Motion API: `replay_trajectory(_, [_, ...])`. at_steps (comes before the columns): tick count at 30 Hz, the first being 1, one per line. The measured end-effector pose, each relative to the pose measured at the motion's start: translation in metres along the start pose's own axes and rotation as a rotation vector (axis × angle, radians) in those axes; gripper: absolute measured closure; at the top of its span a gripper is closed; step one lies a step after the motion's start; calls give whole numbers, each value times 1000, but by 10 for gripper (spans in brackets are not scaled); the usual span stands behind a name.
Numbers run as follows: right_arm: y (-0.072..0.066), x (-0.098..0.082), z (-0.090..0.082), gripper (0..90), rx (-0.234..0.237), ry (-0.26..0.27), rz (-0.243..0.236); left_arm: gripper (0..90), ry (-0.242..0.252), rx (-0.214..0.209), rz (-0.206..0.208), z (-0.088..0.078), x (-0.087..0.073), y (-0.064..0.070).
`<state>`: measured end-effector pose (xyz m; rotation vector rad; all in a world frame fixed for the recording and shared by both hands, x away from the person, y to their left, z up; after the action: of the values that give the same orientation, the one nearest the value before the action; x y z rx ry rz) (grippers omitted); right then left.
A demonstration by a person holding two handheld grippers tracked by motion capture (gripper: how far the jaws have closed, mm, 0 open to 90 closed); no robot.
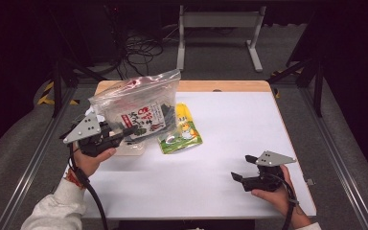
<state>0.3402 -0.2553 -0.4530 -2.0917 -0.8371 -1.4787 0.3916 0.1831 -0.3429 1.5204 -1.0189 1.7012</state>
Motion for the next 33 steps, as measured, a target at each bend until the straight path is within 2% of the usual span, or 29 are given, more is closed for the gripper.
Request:
replay_trajectory(4, [-1, -1, 3, 170, 2, -6, 3, 751, -4, 54, 27, -9, 3, -17])
replay_trajectory(6, [-1, -2, 4, 171, 2, -10, 5, 751, 0, 85, 19, -15, 3, -26])
replay_trajectory(10, [-1, -3, 5, 171, 0, -15, 4, 750, -37, 146, 56, -24, 1, -39])
replay_trajectory(13, [0, -4, 5, 171, 0, -13, 10, 750, -59, 168, 64, -26, -3, -46])
replay_trajectory(16, [0, -4, 5, 171, 0, -15, 13, 750, -101, 200, 86, -26, -10, -53])
replay_trajectory(18, [1, -5, 6, 171, 1, -18, 16, 750, -113, 214, 82, -27, -16, -60])
replay_trajectory(21, [1, -6, 6, 171, 0, -22, 18, 750, -131, 226, 95, -27, -18, -64])
replay_trajectory(24, [1, -7, 7, 171, 1, -27, 18, 750, -131, 228, 86, -26, -20, -67])
replay_trajectory(28, [1, -7, 7, 173, 0, -29, 18, 750, -181, 225, 117, -21, -24, -69])
replay_trajectory(33, [0, -8, 8, 173, 3, -32, 20, 749, -205, 233, 134, -11, -31, -72])
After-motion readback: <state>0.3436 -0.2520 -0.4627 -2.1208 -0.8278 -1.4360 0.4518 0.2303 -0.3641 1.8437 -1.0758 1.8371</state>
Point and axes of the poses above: each handheld gripper's, and its own axes: z roughly forward along the jaws, x roughly out of its top, y roughly to its right, the point moved 4 cm from there along z, roughly forward along the jaws, and after that the axes turned 15 degrees about y, right-handed, at the moved point
